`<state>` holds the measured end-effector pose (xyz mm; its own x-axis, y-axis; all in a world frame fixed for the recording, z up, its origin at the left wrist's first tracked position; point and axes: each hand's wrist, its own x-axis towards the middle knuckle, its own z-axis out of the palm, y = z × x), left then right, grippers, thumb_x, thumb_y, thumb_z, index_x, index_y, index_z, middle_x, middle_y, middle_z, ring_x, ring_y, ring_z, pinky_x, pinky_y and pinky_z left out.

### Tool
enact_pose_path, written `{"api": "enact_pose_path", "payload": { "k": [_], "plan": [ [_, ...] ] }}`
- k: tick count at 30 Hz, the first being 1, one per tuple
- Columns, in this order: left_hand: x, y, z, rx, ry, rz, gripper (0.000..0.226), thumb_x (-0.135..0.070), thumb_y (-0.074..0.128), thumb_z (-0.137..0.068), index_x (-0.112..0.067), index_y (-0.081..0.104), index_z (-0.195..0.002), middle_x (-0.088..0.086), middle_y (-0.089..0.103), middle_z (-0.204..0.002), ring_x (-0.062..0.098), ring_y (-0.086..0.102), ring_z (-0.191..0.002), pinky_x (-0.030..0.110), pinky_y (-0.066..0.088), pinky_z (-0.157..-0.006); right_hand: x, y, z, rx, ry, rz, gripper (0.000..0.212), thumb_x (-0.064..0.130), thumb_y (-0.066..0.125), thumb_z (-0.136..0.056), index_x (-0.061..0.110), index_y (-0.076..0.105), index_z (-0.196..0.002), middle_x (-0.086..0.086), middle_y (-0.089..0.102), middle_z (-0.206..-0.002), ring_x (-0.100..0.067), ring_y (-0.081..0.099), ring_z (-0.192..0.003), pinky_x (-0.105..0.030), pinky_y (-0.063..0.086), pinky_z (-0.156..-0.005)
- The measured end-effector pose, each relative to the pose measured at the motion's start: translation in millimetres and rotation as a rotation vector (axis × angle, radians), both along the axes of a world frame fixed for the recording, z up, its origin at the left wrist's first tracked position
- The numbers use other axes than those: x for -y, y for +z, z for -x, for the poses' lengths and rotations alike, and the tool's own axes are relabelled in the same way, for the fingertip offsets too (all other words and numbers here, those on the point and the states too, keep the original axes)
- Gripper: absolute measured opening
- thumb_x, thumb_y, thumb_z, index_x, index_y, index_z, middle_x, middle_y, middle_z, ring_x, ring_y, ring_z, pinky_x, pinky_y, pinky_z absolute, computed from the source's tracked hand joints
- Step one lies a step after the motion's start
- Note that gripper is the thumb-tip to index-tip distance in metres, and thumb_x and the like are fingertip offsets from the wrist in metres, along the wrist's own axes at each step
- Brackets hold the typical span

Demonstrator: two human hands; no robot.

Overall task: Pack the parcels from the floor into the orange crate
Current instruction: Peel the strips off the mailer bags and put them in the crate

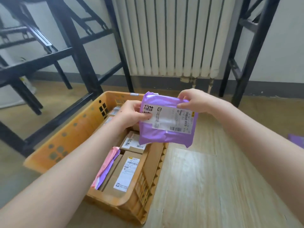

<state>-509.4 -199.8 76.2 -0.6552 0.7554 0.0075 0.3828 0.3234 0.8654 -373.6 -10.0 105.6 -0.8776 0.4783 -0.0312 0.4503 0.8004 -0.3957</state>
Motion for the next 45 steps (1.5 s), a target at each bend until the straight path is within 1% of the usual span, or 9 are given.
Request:
{"api": "enact_pose_path", "payload": {
  "k": [5, 9, 15, 19, 27, 31, 34, 38, 45],
  "plan": [
    [37, -30, 10, 0.140, 0.270, -0.300, 0.022, -0.006, 0.073, -0.080, -0.021, 0.065, -0.093, -0.002, 0.070, -0.094, 0.009, 0.067, -0.084, 0.025, 0.058, -0.066, 33, -13, 33, -0.308, -0.132, 0.089, 0.064, 0.042, 0.068, -0.082, 0.025, 0.038, -0.136, -0.011, 0.036, -0.134, -0.031, 0.037, -0.126, -0.043, 0.033, -0.108],
    [55, -47, 20, 0.460, 0.559, -0.477, 0.018, 0.000, 0.068, -0.082, -0.014, 0.061, -0.090, 0.003, 0.068, -0.088, 0.015, 0.065, -0.068, 0.029, 0.058, -0.057, 53, -23, 54, -0.338, -0.149, 0.313, 0.092, 0.041, 0.071, -0.081, 0.017, 0.015, -0.149, -0.013, 0.034, -0.145, -0.026, 0.036, -0.133, -0.029, 0.038, -0.097],
    [78, -64, 35, 0.748, 0.709, -0.543, 0.017, 0.000, 0.063, -0.086, -0.014, 0.058, -0.078, -0.002, 0.067, -0.053, 0.010, 0.062, -0.040, 0.023, 0.050, -0.037, 87, -54, 84, -0.338, -0.158, 0.770, 0.076, 0.024, 0.069, -0.085, 0.017, 0.021, -0.143, -0.002, 0.053, -0.116, -0.019, 0.067, -0.086, -0.035, 0.058, -0.080],
    [86, -72, 34, 0.813, 0.675, -0.532, 0.011, -0.001, 0.062, -0.087, -0.010, 0.061, -0.091, 0.002, 0.069, -0.058, 0.013, 0.064, -0.043, 0.021, 0.049, -0.038, 100, -73, 100, -0.382, -0.179, 0.993, 0.070, 0.011, 0.065, -0.088, 0.021, 0.018, -0.139, -0.012, 0.061, -0.118, -0.016, 0.069, -0.072, -0.031, 0.059, -0.068],
    [115, -85, 51, 0.744, 0.517, -0.302, 0.032, -0.002, 0.069, -0.079, -0.007, 0.060, -0.110, 0.010, 0.071, -0.077, 0.024, 0.067, -0.063, 0.038, 0.057, -0.077, 105, -94, 115, -0.376, -0.197, 0.854, 0.074, 0.010, 0.057, -0.093, 0.031, 0.009, -0.144, 0.002, 0.054, -0.109, -0.015, 0.068, -0.090, -0.036, 0.061, -0.067],
    [119, -88, 65, 0.696, 0.461, -0.065, 0.031, 0.000, 0.073, -0.075, -0.010, 0.059, -0.102, 0.008, 0.074, -0.072, 0.023, 0.071, -0.061, 0.031, 0.058, -0.062, 106, -98, 114, -0.245, -0.179, 0.671, 0.072, 0.013, 0.053, -0.095, 0.031, 0.005, -0.147, 0.009, 0.051, -0.091, -0.013, 0.066, -0.079, -0.036, 0.061, -0.067],
    [119, -94, 74, 0.601, 0.441, 0.106, 0.038, -0.004, 0.075, -0.076, -0.018, 0.048, -0.099, 0.005, 0.074, -0.076, 0.018, 0.070, -0.060, 0.037, 0.058, -0.073, 108, -97, 116, -0.127, -0.133, 0.471, 0.073, 0.012, 0.046, -0.094, 0.030, 0.000, -0.147, -0.008, 0.060, -0.103, -0.027, 0.066, -0.091, -0.045, 0.057, -0.080],
    [123, -99, 83, 0.475, 0.389, 0.313, 0.019, -0.025, 0.071, -0.084, -0.010, 0.061, -0.092, 0.006, 0.068, -0.091, 0.017, 0.068, -0.062, 0.029, 0.058, -0.058, 117, -93, 118, 0.089, -0.016, 0.234, 0.064, 0.007, 0.039, -0.092, 0.016, 0.006, -0.146, -0.014, 0.057, -0.086, -0.023, 0.051, -0.062, -0.032, 0.040, -0.054],
    [120, -109, 91, 0.436, 0.159, 0.643, 0.018, -0.016, 0.073, -0.083, -0.011, 0.057, -0.079, 0.003, 0.060, -0.073, 0.012, 0.050, -0.054, 0.026, 0.048, -0.060, 137, -101, 123, 0.458, 0.056, 0.019, 0.070, 0.011, 0.032, -0.097, 0.004, -0.014, -0.148, -0.032, 0.046, -0.127, -0.031, 0.057, -0.080, -0.033, 0.040, -0.064]
  ]
}}
